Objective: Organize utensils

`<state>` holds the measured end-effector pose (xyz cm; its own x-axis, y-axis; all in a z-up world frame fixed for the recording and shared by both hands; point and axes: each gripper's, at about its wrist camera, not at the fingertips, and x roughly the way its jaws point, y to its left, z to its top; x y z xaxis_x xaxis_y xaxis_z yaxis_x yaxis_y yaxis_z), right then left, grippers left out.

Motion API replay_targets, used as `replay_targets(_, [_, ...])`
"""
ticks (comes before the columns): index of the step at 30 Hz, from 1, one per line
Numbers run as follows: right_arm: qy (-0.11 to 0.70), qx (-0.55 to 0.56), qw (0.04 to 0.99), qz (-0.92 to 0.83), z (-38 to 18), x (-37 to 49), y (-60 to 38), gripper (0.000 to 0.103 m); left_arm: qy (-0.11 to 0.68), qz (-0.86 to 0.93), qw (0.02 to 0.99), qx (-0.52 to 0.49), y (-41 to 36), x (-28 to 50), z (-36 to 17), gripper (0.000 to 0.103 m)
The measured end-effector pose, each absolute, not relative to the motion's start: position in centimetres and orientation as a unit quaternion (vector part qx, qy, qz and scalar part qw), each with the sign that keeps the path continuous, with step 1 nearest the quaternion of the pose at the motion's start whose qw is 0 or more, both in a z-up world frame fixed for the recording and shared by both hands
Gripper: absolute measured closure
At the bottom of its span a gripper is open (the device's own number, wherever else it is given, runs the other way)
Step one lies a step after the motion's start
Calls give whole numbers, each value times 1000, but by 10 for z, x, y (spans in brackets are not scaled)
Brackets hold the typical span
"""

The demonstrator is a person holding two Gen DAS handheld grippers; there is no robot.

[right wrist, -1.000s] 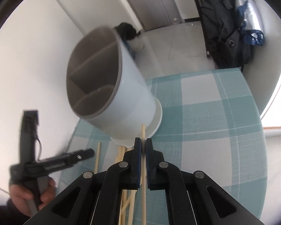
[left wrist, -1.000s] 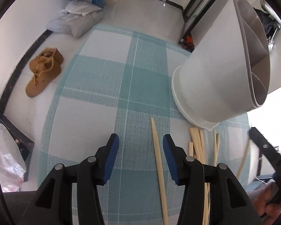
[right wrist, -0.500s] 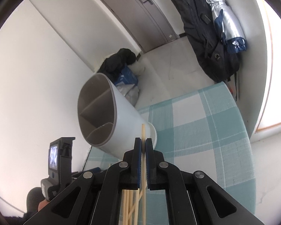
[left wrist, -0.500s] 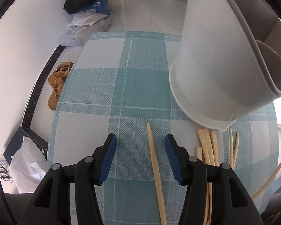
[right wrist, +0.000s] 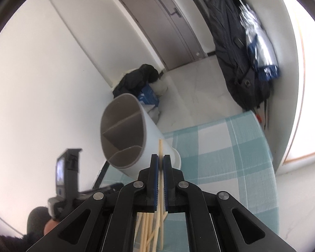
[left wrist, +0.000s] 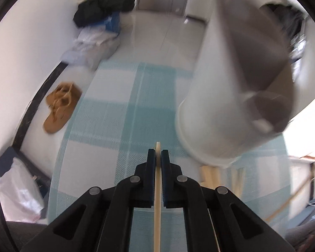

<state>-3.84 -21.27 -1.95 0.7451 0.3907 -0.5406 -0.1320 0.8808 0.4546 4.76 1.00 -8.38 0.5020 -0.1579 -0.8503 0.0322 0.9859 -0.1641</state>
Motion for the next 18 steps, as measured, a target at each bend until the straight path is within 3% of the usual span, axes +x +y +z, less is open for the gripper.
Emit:
replay_targets(8, [296, 142, 934, 145, -4, -59, -195, 100, 389, -109, 913, -64, 1, 4, -24, 102])
replay_targets(18, [265, 92, 949, 145, 6, -84, -176, 100, 330, -152, 930, -59, 0, -21, 5, 102])
